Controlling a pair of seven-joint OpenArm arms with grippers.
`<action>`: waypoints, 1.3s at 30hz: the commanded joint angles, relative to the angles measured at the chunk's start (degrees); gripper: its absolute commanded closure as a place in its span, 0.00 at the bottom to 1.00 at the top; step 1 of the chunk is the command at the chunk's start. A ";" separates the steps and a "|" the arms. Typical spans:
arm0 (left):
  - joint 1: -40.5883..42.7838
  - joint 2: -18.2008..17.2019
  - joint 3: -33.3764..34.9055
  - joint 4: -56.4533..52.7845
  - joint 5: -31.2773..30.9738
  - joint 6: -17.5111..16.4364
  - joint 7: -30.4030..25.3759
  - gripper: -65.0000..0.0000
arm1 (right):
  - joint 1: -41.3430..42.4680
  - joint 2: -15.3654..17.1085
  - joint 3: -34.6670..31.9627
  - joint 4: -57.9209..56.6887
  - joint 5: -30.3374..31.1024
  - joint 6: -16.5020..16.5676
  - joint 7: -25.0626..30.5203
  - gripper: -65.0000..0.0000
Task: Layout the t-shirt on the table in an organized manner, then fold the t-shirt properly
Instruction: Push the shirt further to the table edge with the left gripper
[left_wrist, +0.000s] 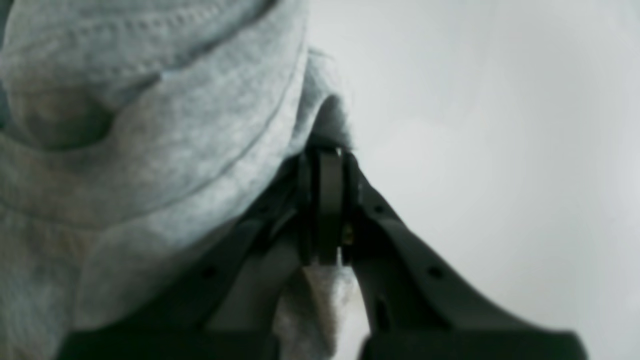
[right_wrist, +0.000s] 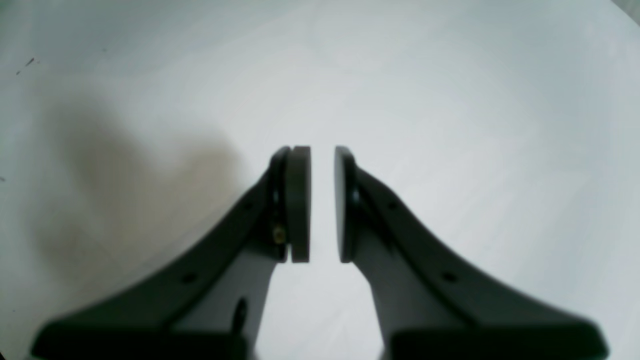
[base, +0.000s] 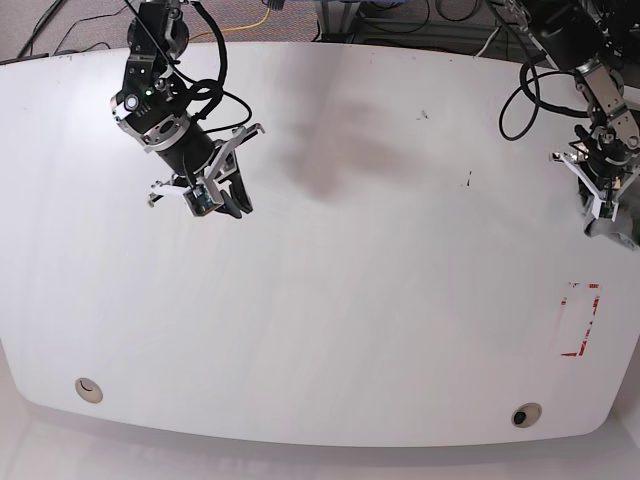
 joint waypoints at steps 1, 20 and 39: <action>-0.32 -1.05 -0.86 1.02 0.07 0.14 -0.09 1.00 | 0.46 0.14 -0.01 1.34 0.86 -0.07 1.63 0.89; -1.64 4.75 7.14 10.43 -0.02 0.14 0.26 1.00 | -0.15 0.14 -0.01 1.34 0.86 -0.07 1.63 0.89; 0.64 -1.58 6.62 26.78 0.07 0.14 0.35 1.00 | -0.07 0.14 -0.01 1.34 0.86 -0.07 1.63 0.89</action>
